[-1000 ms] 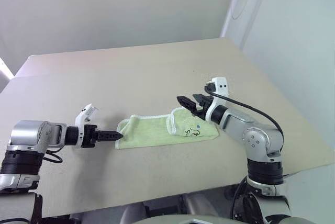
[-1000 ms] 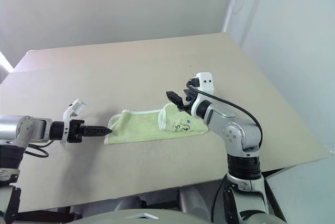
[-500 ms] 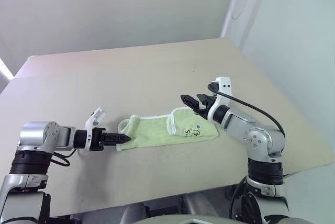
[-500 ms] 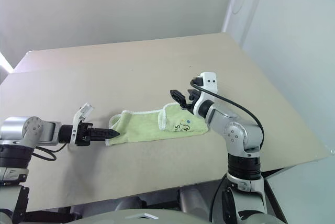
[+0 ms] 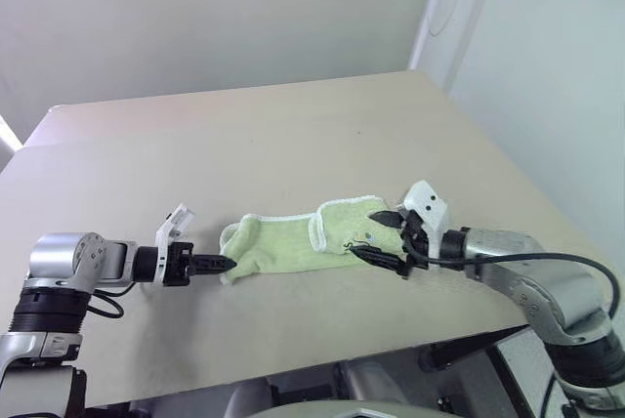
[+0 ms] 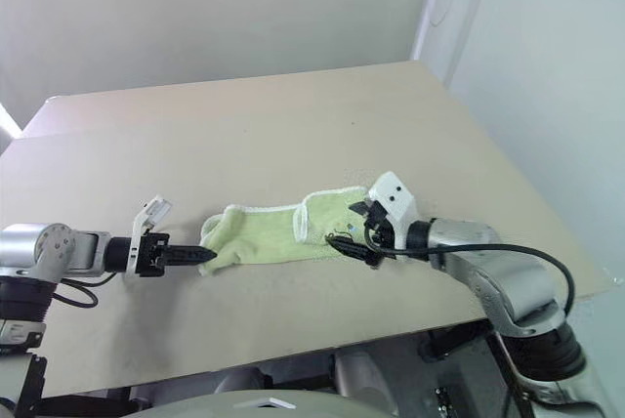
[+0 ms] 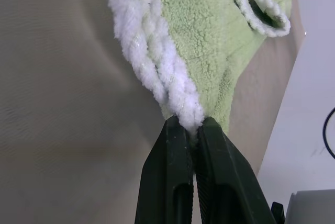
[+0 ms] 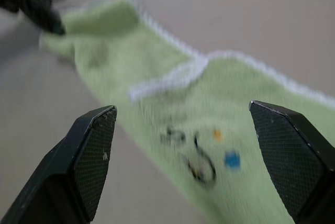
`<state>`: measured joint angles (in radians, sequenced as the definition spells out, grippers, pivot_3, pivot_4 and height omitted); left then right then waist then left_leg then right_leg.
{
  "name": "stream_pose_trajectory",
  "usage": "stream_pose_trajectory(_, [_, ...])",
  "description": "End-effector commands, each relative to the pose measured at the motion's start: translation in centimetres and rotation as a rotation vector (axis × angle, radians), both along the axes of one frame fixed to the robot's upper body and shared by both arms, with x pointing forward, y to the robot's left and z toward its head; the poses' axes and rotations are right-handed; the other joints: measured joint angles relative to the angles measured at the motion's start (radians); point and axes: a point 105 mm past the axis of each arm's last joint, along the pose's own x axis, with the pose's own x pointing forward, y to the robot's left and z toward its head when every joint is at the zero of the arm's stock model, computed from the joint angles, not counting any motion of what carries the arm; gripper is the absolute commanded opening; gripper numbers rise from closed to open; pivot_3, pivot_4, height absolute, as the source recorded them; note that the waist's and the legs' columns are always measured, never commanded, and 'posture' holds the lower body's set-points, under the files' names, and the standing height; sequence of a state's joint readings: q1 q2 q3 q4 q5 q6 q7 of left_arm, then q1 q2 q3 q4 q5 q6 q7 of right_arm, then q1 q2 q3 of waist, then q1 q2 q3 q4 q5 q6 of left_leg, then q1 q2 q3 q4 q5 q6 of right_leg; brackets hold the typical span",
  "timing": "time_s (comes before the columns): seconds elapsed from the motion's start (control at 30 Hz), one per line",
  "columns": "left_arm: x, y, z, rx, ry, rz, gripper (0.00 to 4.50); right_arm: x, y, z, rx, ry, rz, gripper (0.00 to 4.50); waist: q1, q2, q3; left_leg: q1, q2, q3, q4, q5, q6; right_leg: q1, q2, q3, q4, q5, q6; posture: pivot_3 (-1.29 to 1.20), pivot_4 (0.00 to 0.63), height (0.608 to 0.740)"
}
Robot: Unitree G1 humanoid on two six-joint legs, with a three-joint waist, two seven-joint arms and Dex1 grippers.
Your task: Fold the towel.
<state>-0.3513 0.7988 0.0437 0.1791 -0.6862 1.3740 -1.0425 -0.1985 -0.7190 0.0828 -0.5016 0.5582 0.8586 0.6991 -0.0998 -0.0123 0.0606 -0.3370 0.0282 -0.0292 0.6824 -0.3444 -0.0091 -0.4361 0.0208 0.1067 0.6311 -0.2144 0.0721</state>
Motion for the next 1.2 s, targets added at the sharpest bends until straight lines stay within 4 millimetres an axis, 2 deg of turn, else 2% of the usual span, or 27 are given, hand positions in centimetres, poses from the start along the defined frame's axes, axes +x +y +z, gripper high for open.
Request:
stream_pose_trajectory(0.03, [0.6, 1.0, 1.9, 0.019, -0.058, 0.002, 0.19, 0.0, -0.1, 0.9, -0.01, -0.064, 0.04, 4.26, 0.001, 0.0, 0.0, 0.0, 0.0, 0.0, 0.0, 0.0, 0.0, 0.0, 0.0, 0.0, 0.0, 0.0, 0.0, 0.0, 0.0, 0.712])
stream_pose_trajectory(0.33, [1.2, 6.2, 4.7, 0.108, -0.098, 0.092, 0.19, -0.4, -0.5, 0.3, -0.043, -0.083, 0.054, 4.26, 0.001, -0.003, 0.002, -0.001, 0.0, 0.001, 0.0, 0.0, 0.0, -0.002, 0.0, 0.0, 0.0, 0.0, 0.0, 0.0, 0.0, 0.712])
stream_pose_trajectory(0.5, [0.9, 6.0, 6.4, 0.123, -0.126, 0.021, 0.19, -0.4, -0.3, 0.0, -0.08, -0.106, 0.08, 4.26, 0.006, -0.004, 0.002, -0.002, 0.0, 0.0, -0.001, 0.0, 0.0, -0.003, 0.0, 0.0, 0.0, 0.0, -0.001, 0.0, 0.0, 0.712])
stream_pose_trajectory(0.6, [1.6, 4.9, 7.8, 0.109, -0.175, -0.025, 0.19, -0.3, -0.1, -0.2, -0.084, -0.108, 0.086, 4.26, 0.006, -0.005, 0.002, -0.002, 0.0, 0.001, 0.0, 0.0, 0.0, -0.003, 0.0, 0.0, 0.0, 0.0, -0.001, 0.0, 0.0, 0.712])
stream_pose_trajectory(0.77, [2.4, 2.0, 9.7, 0.081, -0.253, -0.162, 0.19, -0.3, 0.1, -0.5, -0.094, -0.108, 0.091, 4.26, 0.006, -0.006, 0.003, -0.002, 0.0, 0.001, 0.0, 0.0, 0.0, -0.002, 0.0, 0.0, 0.0, 0.0, -0.001, 0.0, 0.0, 0.712])
stream_pose_trajectory(0.87, [2.8, 0.5, 9.5, 0.105, -0.271, -0.256, 0.19, -0.1, -0.1, -0.8, -0.112, -0.11, 0.074, 4.26, 0.004, -0.006, 0.003, -0.002, 0.0, 0.001, 0.0, 0.0, 0.0, -0.002, 0.0, 0.0, 0.0, 0.0, -0.001, 0.0, 0.0, 0.712])
stream_pose_trajectory(0.97, [3.7, -1.5, 10.1, 0.076, -0.293, -0.33, 0.19, -0.1, -0.2, -1.0, -0.128, -0.113, 0.063, 4.26, 0.007, -0.007, 0.003, -0.002, 0.0, 0.001, 0.0, 0.0, 0.0, -0.002, 0.0, 0.0, 0.0, 0.0, -0.001, 0.0, 0.0, 0.712])
stream_pose_trajectory(1.1, [5.4, -5.0, 11.0, 0.053, -0.354, -0.468, 0.19, -0.2, -0.5, -0.9, -0.124, -0.12, 0.029, 4.26, 0.022, -0.008, 0.003, -0.002, -0.001, 0.001, 0.001, 0.0, 0.0, -0.001, 0.0, 0.001, 0.0, 0.0, -0.001, 0.0, 0.0, 0.712])
stream_pose_trajectory(1.2, [5.9, -7.2, 11.0, 0.04, -0.373, -0.577, 0.19, -0.4, -0.5, -1.0, -0.122, -0.12, 0.006, 4.26, 0.03, -0.008, 0.003, -0.002, -0.001, 0.001, 0.001, 0.0, 0.0, -0.001, 0.0, 0.001, 0.0, 0.0, -0.001, 0.0, 0.0, 0.712])
